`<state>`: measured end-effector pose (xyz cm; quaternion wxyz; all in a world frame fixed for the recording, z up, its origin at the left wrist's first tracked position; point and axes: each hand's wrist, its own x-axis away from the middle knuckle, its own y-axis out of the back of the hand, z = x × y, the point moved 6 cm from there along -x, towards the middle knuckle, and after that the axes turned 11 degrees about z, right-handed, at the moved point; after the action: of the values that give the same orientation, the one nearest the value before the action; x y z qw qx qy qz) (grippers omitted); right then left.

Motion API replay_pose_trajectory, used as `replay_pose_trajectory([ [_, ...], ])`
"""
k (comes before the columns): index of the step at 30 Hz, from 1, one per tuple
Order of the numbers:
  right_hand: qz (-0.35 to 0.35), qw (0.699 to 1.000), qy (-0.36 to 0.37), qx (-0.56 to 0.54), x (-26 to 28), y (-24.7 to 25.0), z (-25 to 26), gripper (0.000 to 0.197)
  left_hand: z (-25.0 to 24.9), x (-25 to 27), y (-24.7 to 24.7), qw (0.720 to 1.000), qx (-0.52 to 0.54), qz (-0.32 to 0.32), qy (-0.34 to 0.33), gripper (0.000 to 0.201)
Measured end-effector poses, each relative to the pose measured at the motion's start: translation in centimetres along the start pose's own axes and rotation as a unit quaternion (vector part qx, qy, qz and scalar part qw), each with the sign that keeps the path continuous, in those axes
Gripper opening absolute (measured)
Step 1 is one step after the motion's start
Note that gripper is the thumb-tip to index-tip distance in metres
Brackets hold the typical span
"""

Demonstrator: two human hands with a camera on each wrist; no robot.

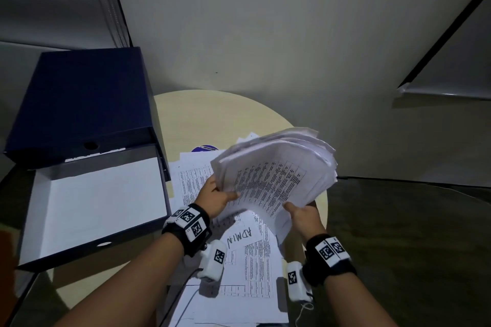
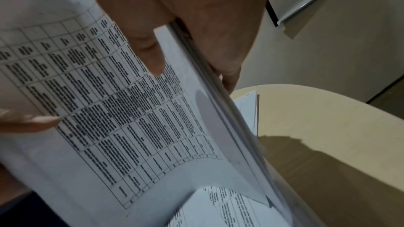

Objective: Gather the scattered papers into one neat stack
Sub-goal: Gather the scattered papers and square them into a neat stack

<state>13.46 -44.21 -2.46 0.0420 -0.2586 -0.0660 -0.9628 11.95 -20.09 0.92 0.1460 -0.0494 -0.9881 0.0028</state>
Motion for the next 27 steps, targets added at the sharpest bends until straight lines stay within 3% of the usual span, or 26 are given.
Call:
replay_pose_trajectory([
  [2,-0.026,0.999,0.02,0.01,-0.1,0.5,0.6,0.035,-0.3,-0.1,-0.2,0.999,0.012,-0.026,-0.014,0.027],
  [4,-0.055,0.997,0.051,0.012,0.1,1.5,0.9,0.021,-0.3,-0.2,-0.4,0.998,0.021,-0.04,-0.04,0.028],
  [7,-0.09,0.994,0.036,-0.045,0.3,3.5,-1.4,0.018,3.0,-0.3,0.1,0.997,-0.025,-0.067,-0.003,0.037],
  [10,-0.133,0.99,-0.018,-0.05,-0.1,6.0,-6.3,0.032,8.2,1.1,1.9,0.965,-0.174,-0.149,0.127,0.041],
  [12,-0.135,0.99,-0.046,-0.019,-0.2,7.0,-9.4,0.04,10.9,2.6,3.8,0.938,-0.196,-0.196,0.21,0.059],
  [16,-0.112,0.985,-0.125,0.043,-0.1,7.2,-14.0,0.033,14.5,4.1,6.4,0.887,-0.21,-0.167,0.376,0.092],
  [18,-0.103,0.981,-0.148,0.069,-0.3,7.0,-15.4,0.033,15.0,3.4,6.3,0.896,-0.173,-0.154,0.38,0.09],
  [21,-0.086,0.98,-0.153,0.094,-1.2,6.6,-16.8,0.044,14.9,2.0,6.2,0.927,-0.079,-0.192,0.312,0.074],
  [24,-0.075,0.977,-0.17,0.106,-2.3,6.7,-18.0,0.049,13.6,1.7,6.2,0.931,-0.128,-0.203,0.274,0.037],
  [27,-0.069,0.976,-0.168,0.12,-2.5,7.1,-17.9,0.053,11.9,1.5,5.8,0.939,-0.172,-0.187,0.232,0.036],
])
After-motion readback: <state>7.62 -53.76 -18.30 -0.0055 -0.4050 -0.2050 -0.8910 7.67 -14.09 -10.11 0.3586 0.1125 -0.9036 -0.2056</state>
